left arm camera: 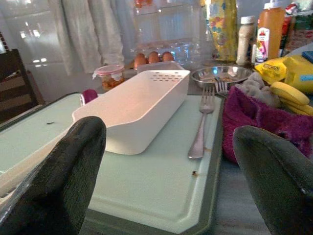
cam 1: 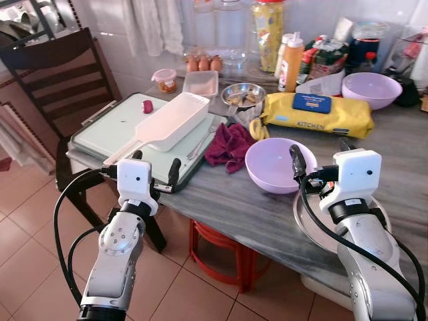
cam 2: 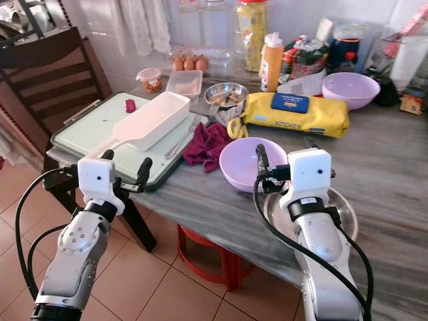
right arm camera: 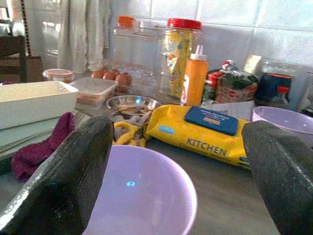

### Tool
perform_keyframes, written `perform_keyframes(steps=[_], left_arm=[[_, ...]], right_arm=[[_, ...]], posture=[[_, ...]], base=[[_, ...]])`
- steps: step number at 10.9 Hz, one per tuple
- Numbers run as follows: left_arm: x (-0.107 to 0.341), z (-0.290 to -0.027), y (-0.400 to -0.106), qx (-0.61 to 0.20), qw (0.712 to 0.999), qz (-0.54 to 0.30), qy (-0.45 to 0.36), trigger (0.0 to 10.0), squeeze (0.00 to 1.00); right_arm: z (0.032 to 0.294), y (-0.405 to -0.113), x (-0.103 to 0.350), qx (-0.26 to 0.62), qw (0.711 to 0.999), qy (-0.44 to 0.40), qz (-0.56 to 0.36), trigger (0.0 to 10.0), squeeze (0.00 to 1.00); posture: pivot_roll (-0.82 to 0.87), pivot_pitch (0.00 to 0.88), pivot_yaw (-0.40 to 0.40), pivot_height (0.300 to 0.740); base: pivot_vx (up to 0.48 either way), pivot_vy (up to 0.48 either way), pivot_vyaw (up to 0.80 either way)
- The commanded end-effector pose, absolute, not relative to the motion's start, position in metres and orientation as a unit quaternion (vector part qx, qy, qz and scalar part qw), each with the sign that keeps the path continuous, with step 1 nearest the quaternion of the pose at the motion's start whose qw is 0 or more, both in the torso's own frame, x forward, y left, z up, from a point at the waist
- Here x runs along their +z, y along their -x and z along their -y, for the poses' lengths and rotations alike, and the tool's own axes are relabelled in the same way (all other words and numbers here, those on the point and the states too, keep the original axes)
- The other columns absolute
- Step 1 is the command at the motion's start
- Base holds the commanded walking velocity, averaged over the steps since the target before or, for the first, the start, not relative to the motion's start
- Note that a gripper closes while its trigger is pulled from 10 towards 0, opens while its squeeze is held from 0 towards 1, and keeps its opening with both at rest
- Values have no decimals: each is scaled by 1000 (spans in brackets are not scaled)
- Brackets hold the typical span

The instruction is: Setting the table

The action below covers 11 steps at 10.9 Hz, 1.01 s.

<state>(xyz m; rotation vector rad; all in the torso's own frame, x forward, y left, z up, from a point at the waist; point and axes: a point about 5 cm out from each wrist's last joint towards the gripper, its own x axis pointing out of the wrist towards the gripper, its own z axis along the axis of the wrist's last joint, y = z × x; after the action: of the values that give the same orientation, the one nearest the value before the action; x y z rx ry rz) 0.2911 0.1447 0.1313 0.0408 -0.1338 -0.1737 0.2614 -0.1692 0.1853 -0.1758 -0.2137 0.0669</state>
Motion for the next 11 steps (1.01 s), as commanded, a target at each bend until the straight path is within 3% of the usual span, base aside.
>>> perform_keyframes(steps=[1,6,11], left_arm=[[133,-145,-294,-84,994,71,-25,10000,0],[132,-144,-294,-85,994,68,-24,10000,0],[132,-148,-294,-82,994,66,-28,10000,0]], right_arm=[[170,-262,185,28,990,87,108,10000,0],[172,-263,185,26,990,85,106,10000,0],[172,-265,185,23,991,78,106,10000,0]], posture=[[-118,43,98,740],[-120,48,94,740],[-112,52,97,740]], base=[[0,0,0],[0,0,0],[-295,0,0]])
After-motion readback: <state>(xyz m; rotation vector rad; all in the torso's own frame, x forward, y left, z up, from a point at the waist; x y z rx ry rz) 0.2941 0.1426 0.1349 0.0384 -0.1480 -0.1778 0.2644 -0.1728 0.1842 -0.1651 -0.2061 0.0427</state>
